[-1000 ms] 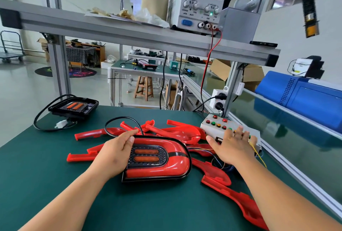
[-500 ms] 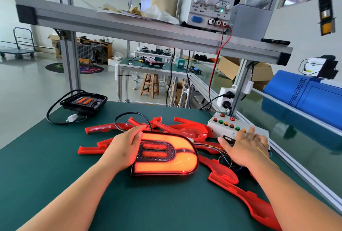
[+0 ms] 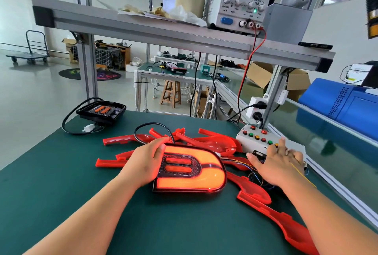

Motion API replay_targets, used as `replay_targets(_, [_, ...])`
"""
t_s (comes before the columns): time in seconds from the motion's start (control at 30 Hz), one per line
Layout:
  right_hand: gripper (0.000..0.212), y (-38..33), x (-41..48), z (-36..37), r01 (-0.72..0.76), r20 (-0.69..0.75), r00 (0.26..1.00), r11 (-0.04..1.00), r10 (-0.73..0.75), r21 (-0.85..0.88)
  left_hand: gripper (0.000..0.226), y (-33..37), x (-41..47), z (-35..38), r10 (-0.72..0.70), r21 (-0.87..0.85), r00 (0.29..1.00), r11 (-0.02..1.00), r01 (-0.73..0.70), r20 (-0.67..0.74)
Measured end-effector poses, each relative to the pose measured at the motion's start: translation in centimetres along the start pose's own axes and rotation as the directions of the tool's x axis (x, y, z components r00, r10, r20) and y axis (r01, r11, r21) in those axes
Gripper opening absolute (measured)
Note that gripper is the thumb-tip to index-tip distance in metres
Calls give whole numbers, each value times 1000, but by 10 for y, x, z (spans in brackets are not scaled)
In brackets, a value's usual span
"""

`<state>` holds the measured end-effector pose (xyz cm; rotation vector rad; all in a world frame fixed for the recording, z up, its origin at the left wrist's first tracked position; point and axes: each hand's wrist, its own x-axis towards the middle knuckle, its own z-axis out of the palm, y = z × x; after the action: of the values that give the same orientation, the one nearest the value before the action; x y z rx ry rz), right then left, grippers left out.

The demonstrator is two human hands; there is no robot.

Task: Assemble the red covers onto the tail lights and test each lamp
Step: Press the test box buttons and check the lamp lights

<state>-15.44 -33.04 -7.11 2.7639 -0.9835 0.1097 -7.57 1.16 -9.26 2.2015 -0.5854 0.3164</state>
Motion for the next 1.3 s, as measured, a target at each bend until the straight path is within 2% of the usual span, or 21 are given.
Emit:
replay_targets(0.47, [101,-7,0,-4,31,31,999,999,-30,-45,38,3,-3,1,-31,-53,1000,998,31,0])
replay_targets(0.67, [92,-14,9,-3,198,49,979,980,-199,9,38,3,-2,1,-39,-52,999,998,39,-4])
replay_targets(0.8, [89,-17,14,-3,256,48,965,967,-256,16,38,5,-3,0,-43,-54,999,998,43,0])
replay_targets(1.3, [91,-20,15,-6,243,51,968,969,-245,44,38,8,-3,-3,-20,-10,1000,1000,20,0])
